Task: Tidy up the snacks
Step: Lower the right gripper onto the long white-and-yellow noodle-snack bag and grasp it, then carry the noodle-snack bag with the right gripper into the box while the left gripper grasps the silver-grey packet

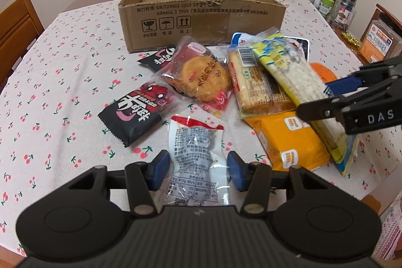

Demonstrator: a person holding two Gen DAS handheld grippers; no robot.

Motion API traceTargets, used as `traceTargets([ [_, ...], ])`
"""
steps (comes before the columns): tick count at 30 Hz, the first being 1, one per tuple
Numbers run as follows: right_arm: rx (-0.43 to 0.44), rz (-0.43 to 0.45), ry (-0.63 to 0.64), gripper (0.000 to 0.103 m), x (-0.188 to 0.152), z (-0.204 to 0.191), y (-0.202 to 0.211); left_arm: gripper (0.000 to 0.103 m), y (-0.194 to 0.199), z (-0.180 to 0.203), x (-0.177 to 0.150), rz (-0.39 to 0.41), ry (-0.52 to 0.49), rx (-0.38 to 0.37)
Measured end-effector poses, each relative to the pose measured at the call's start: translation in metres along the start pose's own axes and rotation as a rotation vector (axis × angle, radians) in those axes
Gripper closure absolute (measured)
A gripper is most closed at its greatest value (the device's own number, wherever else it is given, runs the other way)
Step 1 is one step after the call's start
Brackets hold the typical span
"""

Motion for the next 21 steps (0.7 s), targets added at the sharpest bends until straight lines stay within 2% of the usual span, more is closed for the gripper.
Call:
traceTargets([
  [4,-0.046,0.025,-0.040,0.040,-0.005,0.001,0.011,0.053,-0.001,0.001,0.001,-0.003,-0.010,0.004],
  [7,-0.078,0.079,-0.109,0.040,-0.010,0.006,0.028,0.053,-0.001,0.001,0.001,-0.004,-0.012,0.005],
  [11,-0.222,0.130,-0.266,0.040,-0.022,0.032,0.049,0.052,-0.002,0.002,0.003,-0.003,-0.016,0.011],
  [14,-0.326,0.114,-0.380,0.039,-0.030,0.059,0.047,0.052,-0.003,0.004,0.004,0.000,-0.019,0.015],
  [18,-0.342,0.112,-0.433,0.035,-0.041,0.079,0.039,0.050,-0.003,0.006,0.003,0.005,-0.030,0.032],
  [21,-0.343,0.117,-0.407,0.026,-0.045,0.079,0.036,0.048,-0.003,0.006,0.003,0.005,-0.023,0.038],
])
Point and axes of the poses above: each gripper's, at about its wrist camera, not at the fingertips, and y roughly against the way its jaws point, z to its right, x to its top, the point moved 4 cm from there along -y, roughly the way its jaws point, and after that the axes turned 11 degrees about x, right-handed, at the moved point
